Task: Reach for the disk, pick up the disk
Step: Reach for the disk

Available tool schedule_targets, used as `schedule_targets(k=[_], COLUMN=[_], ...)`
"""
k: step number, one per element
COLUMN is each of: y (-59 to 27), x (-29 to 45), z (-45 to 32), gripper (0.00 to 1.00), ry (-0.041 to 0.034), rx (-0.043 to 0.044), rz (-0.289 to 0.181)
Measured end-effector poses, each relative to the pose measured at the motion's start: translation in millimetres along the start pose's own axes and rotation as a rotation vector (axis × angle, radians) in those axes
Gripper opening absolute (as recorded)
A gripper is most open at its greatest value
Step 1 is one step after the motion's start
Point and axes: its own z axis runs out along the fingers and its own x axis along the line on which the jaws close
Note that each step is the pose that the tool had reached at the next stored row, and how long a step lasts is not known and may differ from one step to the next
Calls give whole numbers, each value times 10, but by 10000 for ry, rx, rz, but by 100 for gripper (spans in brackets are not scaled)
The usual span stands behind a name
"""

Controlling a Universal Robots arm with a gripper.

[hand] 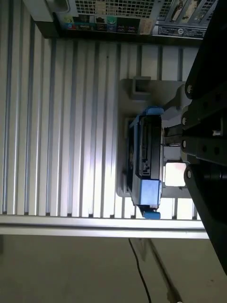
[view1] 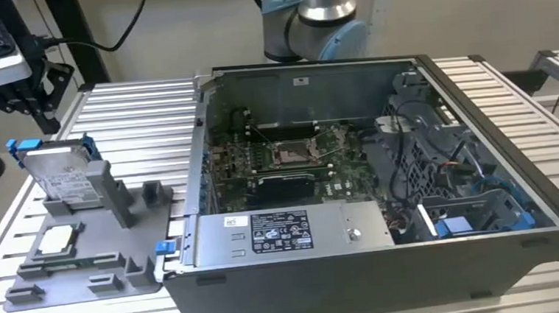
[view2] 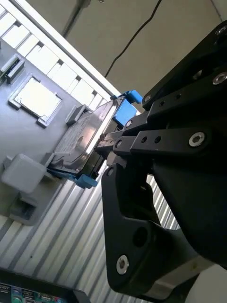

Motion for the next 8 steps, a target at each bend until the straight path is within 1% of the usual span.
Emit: schedule_targets(k=[2,4,5,8], y=[10,14,17,23], x=[74,166,255,377], z=[2,3,5,9], gripper=[0,0,0,0], ry=[-2,-1,-2,-2], rx=[0,0,-1,-1], rz=[-1,0,0,-1])
